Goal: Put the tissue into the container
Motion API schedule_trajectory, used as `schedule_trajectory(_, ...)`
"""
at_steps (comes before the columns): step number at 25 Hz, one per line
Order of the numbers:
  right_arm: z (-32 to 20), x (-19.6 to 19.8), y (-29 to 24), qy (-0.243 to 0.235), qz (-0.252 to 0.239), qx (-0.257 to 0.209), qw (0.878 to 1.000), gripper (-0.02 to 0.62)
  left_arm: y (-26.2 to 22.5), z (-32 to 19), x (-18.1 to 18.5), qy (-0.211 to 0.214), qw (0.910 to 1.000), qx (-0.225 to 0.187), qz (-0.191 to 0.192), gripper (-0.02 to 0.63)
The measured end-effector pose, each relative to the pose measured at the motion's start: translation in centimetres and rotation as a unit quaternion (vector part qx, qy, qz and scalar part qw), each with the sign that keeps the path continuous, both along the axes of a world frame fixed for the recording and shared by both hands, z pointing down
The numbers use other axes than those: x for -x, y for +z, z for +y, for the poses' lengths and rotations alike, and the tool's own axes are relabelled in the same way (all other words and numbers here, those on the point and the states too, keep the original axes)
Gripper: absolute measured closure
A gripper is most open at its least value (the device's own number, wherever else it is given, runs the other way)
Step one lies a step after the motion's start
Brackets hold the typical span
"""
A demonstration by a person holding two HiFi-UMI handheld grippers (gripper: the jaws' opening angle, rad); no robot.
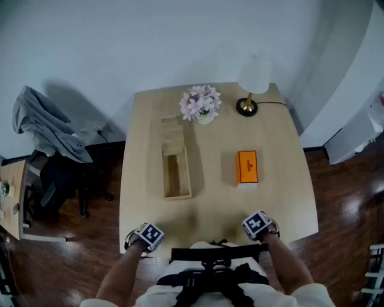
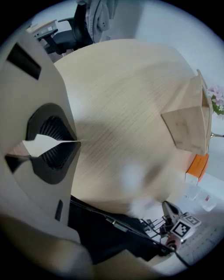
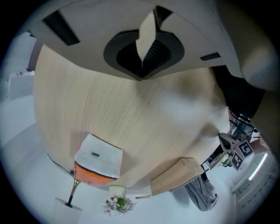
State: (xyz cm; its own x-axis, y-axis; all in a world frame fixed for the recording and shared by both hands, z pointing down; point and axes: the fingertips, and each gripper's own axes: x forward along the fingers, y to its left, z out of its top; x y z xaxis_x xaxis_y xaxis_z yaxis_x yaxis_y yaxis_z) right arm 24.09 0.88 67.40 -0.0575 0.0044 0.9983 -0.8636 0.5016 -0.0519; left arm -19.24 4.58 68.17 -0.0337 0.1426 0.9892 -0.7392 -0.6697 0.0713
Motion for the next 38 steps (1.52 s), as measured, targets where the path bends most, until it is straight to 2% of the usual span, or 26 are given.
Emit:
schedule_trajectory(4, 0.3, 0.1, 0.1, 0.0, -0.002, -0.034, 0.999, 0.588, 0.5, 0.5, -0.7, -0.048, 0.996, -0.073, 0.02, 0.598)
schedule_trajectory(6, 0.9, -0.1, 0.2, 0.011, -0.005, -0.037, 0.999, 0.586, 0.6, 0.1, -0.8, -0.091, 0.9865, -0.132, 0.033, 0.598)
schedule_trajectory(8, 1.5, -0.7, 0.0, 0.046, -0.013, -0.036, 0.998, 0.586, 0.3, -0.5, -1.0, -0.166, 0.9675, -0.179, 0.066, 0.597)
schedule_trajectory(9, 1.2, -0.8, -0.3, 0.068, -0.028, -0.048, 0.996, 0.586, -0.1, -0.7, -1.5, -0.21, 0.9537, -0.191, 0.099, 0.599)
schedule_trajectory(11, -0.7, -0.5, -1.1, 0.107, -0.073, -0.1, 0.986, 0.586, -1.6, -1.3, -3.4, -0.287, 0.9176, -0.202, 0.186, 0.606)
schedule_trajectory(12, -1.6, -0.8, -1.6, 0.125, -0.085, -0.123, 0.981, 0.586, -2.8, -1.8, -4.5, -0.307, 0.9002, -0.213, 0.223, 0.606)
schedule_trajectory(13, -2.5, -1.2, -2.1, 0.14, -0.09, -0.141, 0.976, 0.586, -4.0, -2.5, -5.4, -0.314, 0.8873, -0.23, 0.247, 0.606)
schedule_trajectory(14, -3.3, -1.7, -2.6, 0.152, -0.089, -0.156, 0.972, 0.586, -5.1, -3.3, -6.0, -0.312, 0.879, -0.25, 0.26, 0.606)
schedule_trajectory(17, -5.8, -2.9, -4.2, 0.18, -0.091, -0.186, 0.962, 0.581, -7.9, -5.7, -7.5, -0.302, 0.8621, -0.298, 0.276, 0.606)
schedule_trajectory(18, -6.6, -3.1, -4.8, 0.19, -0.096, -0.193, 0.958, 0.54, -8.7, -6.3, -8.1, -0.3, 0.858, -0.304, 0.285, 0.606)
schedule_trajectory(21, -8.6, -3.8, -6.3, 0.214, -0.109, -0.215, 0.947, 0.438, -10.7, -7.6, -10.0, -0.291, 0.8521, -0.307, 0.308, 0.606)
schedule_trajectory(26, -12.3, -4.1, -9.0, 0.214, -0.125, -0.254, 0.935, 0.292, -13.4, -8.1, -11.9, -0.27, 0.847, -0.32, 0.327, 0.606)
schedule_trajectory(30, -15.9, -3.7, -10.8, 0.224, -0.146, -0.272, 0.924, 0.244, -14.7, -8.0, -13.3, -0.261, 0.8418, -0.311, 0.356, 0.586)
schedule_trajectory(33, -18.6, -3.0, -11.0, 0.228, -0.161, -0.267, 0.922, 0.196, -14.9, -8.1, -14.0, -0.254, 0.8442, -0.302, 0.363, 0.476)
schedule_trajectory(35, -20.4, -2.8, -10.8, 0.225, -0.158, -0.263, 0.925, 0.156, -14.9, -8.1, -14.4, -0.248, 0.8451, -0.301, 0.366, 0.449)
schedule_trajectory(38, -22.8, -2.4, -10.2, 0.224, -0.148, -0.252, 0.93, 0.132, -15.0, -7.9, -14.7, -0.245, 0.8445, -0.3, 0.37, 0.437)
